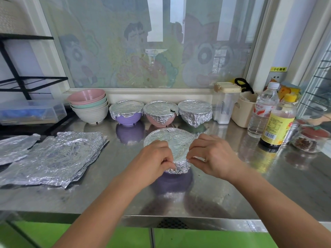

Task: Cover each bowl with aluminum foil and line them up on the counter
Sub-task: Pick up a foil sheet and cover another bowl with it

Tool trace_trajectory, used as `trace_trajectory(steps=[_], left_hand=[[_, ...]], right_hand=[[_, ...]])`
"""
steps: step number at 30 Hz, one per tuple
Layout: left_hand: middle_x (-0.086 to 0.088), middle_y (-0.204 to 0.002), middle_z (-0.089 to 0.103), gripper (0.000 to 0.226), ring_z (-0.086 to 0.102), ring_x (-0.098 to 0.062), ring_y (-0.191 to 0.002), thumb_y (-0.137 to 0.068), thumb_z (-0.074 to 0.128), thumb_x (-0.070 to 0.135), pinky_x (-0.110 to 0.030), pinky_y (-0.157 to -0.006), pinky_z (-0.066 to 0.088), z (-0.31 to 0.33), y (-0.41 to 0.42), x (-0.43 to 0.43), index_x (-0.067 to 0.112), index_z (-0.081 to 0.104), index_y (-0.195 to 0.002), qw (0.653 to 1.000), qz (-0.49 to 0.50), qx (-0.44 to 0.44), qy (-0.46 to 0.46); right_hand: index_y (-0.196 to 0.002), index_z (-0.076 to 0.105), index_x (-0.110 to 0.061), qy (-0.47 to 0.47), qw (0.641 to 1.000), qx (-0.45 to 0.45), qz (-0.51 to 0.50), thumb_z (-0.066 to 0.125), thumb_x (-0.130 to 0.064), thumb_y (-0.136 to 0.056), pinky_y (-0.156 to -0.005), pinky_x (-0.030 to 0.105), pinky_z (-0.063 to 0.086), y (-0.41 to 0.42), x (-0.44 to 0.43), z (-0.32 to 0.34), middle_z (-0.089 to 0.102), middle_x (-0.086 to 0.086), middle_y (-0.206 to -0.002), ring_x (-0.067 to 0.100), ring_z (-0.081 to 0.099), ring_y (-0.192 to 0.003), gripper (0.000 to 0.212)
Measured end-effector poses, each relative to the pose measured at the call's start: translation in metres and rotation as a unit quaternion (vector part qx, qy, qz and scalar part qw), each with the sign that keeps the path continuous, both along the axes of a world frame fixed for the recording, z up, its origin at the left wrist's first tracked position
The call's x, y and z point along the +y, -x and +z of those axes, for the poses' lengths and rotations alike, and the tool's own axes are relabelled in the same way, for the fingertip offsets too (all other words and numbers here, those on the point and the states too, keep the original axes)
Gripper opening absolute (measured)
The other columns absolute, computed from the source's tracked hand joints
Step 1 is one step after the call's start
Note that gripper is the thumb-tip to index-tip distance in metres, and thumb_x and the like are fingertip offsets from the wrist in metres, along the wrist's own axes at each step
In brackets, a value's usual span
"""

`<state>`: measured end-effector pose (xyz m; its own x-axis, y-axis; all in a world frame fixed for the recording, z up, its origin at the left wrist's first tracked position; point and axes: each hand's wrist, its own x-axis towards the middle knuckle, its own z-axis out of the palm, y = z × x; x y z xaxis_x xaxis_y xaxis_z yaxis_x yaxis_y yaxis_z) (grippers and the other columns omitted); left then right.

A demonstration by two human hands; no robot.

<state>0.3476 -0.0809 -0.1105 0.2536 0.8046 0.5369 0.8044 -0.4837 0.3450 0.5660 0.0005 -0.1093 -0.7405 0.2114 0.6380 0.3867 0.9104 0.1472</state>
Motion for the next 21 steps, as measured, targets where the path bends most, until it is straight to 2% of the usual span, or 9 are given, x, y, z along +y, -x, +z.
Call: trace_trajectory(steps=[5,11,14,16,18,21], left_hand=[[0.006,-0.075,0.053,0.021,0.044,-0.010,-0.076,-0.070,0.083,0.025,-0.028,-0.066,0.042,-0.002,-0.021,-0.001,0.014,0.065,-0.071,0.998,0.038,0.029,-0.031],[0.006,-0.062,0.051,0.025,0.053,-0.018,-0.066,-0.055,0.081,0.014,-0.026,-0.050,0.047,-0.004,-0.033,-0.001,0.017,0.056,-0.055,0.992,0.104,0.028,-0.068],[0.007,-0.062,0.051,0.028,0.051,-0.016,-0.064,-0.057,0.083,0.013,-0.028,-0.051,0.047,-0.004,-0.033,-0.002,0.017,0.056,-0.055,0.995,0.081,0.019,-0.056],[0.008,-0.065,0.050,0.025,0.046,-0.012,-0.067,-0.065,0.084,0.015,-0.028,-0.059,0.042,-0.002,-0.026,-0.001,0.016,0.059,-0.059,0.998,0.051,0.019,-0.035],[0.009,-0.067,0.051,0.022,0.043,-0.007,-0.070,-0.070,0.082,0.018,-0.022,-0.063,0.035,0.003,-0.017,0.000,0.015,0.061,-0.063,1.000,0.022,0.019,-0.008],[0.009,-0.070,0.054,0.019,0.042,-0.002,-0.072,-0.070,0.081,0.021,-0.018,-0.063,0.033,0.008,-0.002,0.003,0.017,0.064,-0.065,1.000,-0.008,0.028,0.009]], right_hand=[[-0.076,0.071,-0.029,-0.008,1.000,-0.002,-0.001,0.072,-0.033,-0.082,-0.064,0.030,0.044,0.006,-0.006,0.000,0.064,-0.013,-0.082,0.017,0.058,-0.076,0.007],[-0.076,0.070,-0.028,-0.015,1.000,-0.009,0.000,0.065,-0.033,-0.086,-0.060,0.034,0.045,0.009,-0.008,-0.001,0.064,-0.011,-0.081,0.019,0.057,-0.074,0.012],[-0.078,0.070,-0.029,-0.008,1.000,-0.012,-0.001,0.064,-0.036,-0.088,-0.060,0.035,0.045,0.008,-0.006,-0.003,0.063,-0.012,-0.083,0.019,0.057,-0.075,0.014],[-0.082,0.072,-0.030,0.001,1.000,-0.018,0.003,0.065,-0.038,-0.088,-0.062,0.035,0.046,0.004,-0.003,-0.002,0.063,-0.012,-0.085,0.018,0.056,-0.077,0.012],[-0.085,0.073,-0.031,0.008,1.000,-0.018,0.004,0.067,-0.039,-0.086,-0.064,0.035,0.047,-0.001,0.001,0.000,0.064,-0.012,-0.087,0.019,0.057,-0.079,0.010],[-0.084,0.073,-0.031,0.009,1.000,-0.019,-0.005,0.061,-0.040,-0.088,-0.063,0.035,0.047,-0.004,0.005,0.003,0.064,-0.013,-0.087,0.018,0.057,-0.079,0.015]])
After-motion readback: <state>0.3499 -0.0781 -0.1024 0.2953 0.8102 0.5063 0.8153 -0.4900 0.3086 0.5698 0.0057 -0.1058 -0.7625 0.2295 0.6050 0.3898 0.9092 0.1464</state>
